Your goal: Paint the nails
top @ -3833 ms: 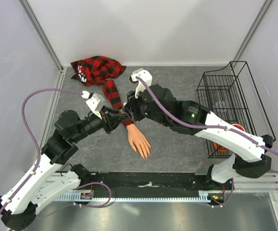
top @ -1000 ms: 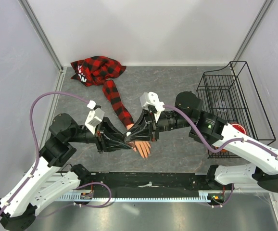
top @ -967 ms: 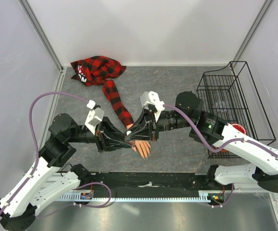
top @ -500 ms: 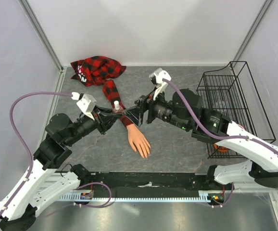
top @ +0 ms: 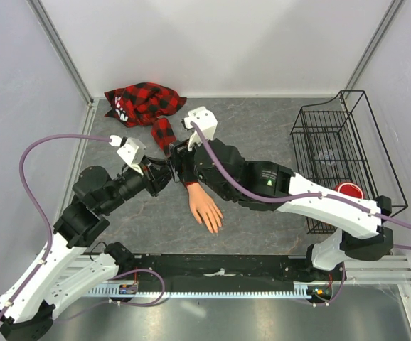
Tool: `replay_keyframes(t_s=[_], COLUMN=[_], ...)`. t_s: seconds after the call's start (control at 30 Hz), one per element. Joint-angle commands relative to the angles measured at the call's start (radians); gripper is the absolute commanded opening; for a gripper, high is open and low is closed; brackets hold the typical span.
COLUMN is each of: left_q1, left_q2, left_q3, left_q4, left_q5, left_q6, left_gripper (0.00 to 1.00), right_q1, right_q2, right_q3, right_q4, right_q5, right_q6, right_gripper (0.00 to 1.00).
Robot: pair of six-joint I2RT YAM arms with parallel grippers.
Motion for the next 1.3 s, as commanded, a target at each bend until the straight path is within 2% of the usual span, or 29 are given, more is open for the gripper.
replay_keyframes(t_s=[0.0,0.03,0.13,0.2,0.23,0.27,0.3,0.33,0.37,0.43,0.47,0.5,0.57,0.6,0.63,0.67,0.73,0.83,0.87,0.9,0.97,1.0,1.03,1.1,1.17,1.27], left_q1=[0.002,0.002,0.002,0.002,0.002,0.002,0.002,0.002,0.002,0.003,0.003,0.003,0.005,0.005,0.005,0.005,0.005,0.005,0.005,0.005,0.005,0.005,0.005,0.005,0.005,0.005], left_q2=[0.003,0.006,-0.006,-0.016,-0.020,-0.026,-0.028,-0.029,-0.026,-0.019,-0.006,0.000,0.023,0.053,0.067,0.076,0.090,0.080,0.076,0.075,0.063,0.057,0.053,0.044,0.023,-0.018], left_q3=[-0.005,-0.003,-0.003,-0.002,-0.002,0.000,0.003,0.003,0.009,0.018,0.023,0.020,-0.005,-0.006,0.000,0.026,0.055,0.084,0.092,0.093,0.092,0.089,0.087,0.084,0.067,0.027], left_q4=[0.060,0.060,0.061,0.061,0.061,0.061,0.063,0.067,0.081,0.101,0.125,0.209,0.372,0.476,0.477,0.453,0.306,0.178,0.160,0.147,0.110,0.103,0.092,0.060,0.046,0.060], left_q5=[0.024,0.036,0.085,0.118,0.130,0.163,0.187,0.217,0.315,0.451,0.621,0.720,0.949,0.984,0.997,0.978,0.919,0.769,0.694,0.663,0.559,0.522,0.488,0.328,0.185,0.046], left_q6=[0.019,0.018,0.008,0.000,-0.008,-0.012,-0.017,-0.026,-0.029,-0.050,-0.067,-0.131,-0.248,-0.341,-0.351,-0.342,-0.236,-0.153,-0.140,-0.120,-0.100,-0.080,-0.069,-0.043,-0.025,0.005], left_gripper=[0.02,0.02,0.02,0.02,0.02,0.02,0.02,0.02,0.02,0.02,0.02,0.02,0.02,0.02,0.02,0.02,0.02,0.02,0.02,0.02,0.02,0.02,0.02,0.02,0.02,0.02], right_q1=[0.010,0.008,0.008,0.007,0.005,-0.002,-0.009,-0.015,-0.033,-0.070,-0.117,-0.136,-0.148,-0.150,-0.150,-0.150,-0.151,-0.154,-0.159,-0.159,-0.161,-0.162,-0.161,-0.161,-0.161,-0.153], right_q2=[0.024,0.027,0.024,0.004,-0.007,-0.019,-0.051,-0.071,-0.091,-0.160,-0.185,-0.234,-0.283,-0.283,-0.279,-0.265,-0.266,-0.302,-0.320,-0.329,-0.351,-0.357,-0.358,-0.349,-0.329,-0.306], right_q3=[0.056,0.056,0.042,0.013,-0.004,-0.039,-0.059,-0.106,-0.130,-0.212,-0.243,-0.275,-0.373,-0.389,-0.386,-0.378,-0.381,-0.397,-0.395,-0.395,-0.389,-0.385,-0.369,-0.337,-0.276,-0.201], right_q4=[-0.014,-0.013,-0.002,0.006,0.022,0.032,0.042,0.070,0.082,0.134,0.157,0.179,0.246,0.263,0.279,0.273,0.242,0.239,0.234,0.231,0.211,0.207,0.199,0.173,0.115,0.073], right_q5=[0.068,0.061,0.032,0.003,-0.011,-0.042,-0.072,-0.100,-0.138,-0.409,-0.562,-0.895,-1.278,-1.394,-1.439,-1.426,-1.378,-1.286,-1.215,-1.182,-1.109,-1.070,-1.030,-0.868,-0.789,-0.711], right_q6=[-0.045,-0.056,-0.075,-0.082,-0.085,-0.091,-0.099,-0.111,-0.125,-0.202,-0.231,-0.304,-0.370,-0.378,-0.353,-0.348,-0.377,-0.378,-0.374,-0.372,-0.374,-0.365,-0.352,-0.303,-0.279,-0.228], right_gripper=[0.55,0.47,0.34,0.30,0.20,0.14,0.00,0.00,0.00,0.00,0.00,0.00,0.00,0.00,0.00,0.00,0.00,0.01,0.07,0.28,0.42,0.59,0.65,0.74,0.77,0.80])
